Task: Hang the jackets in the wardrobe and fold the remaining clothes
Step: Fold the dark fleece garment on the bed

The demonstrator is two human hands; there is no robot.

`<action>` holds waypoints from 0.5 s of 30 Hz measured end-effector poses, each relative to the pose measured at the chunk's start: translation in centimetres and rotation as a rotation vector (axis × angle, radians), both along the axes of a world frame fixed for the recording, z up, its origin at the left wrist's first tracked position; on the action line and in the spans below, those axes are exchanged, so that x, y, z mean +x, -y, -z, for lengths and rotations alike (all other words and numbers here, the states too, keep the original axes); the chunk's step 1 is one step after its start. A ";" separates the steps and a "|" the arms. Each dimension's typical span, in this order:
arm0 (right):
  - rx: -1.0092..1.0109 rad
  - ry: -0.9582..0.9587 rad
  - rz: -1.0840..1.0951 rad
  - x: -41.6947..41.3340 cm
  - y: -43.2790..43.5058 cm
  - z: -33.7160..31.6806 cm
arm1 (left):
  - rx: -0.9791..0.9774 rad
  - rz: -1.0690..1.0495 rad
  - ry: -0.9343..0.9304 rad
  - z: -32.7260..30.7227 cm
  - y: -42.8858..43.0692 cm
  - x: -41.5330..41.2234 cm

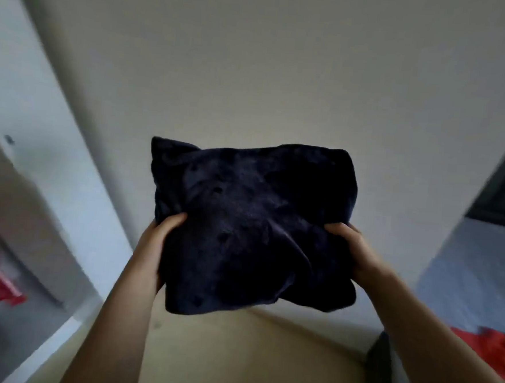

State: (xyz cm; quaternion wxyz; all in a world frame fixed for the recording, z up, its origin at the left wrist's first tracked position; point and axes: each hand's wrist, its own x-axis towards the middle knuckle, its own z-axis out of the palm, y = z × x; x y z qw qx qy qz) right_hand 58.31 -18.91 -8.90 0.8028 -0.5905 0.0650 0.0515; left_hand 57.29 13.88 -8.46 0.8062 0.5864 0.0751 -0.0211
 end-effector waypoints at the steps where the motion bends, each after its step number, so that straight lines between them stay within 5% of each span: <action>1: 0.009 0.014 -0.066 1.4 -3.9 -0.3 | -0.005 -0.068 0.017 -0.5 -3.6 -0.6; 15: 0.170 0.052 -0.935 7.2 -50.7 -5.0 | 0.040 -0.817 0.138 -8.6 -40.3 -14.3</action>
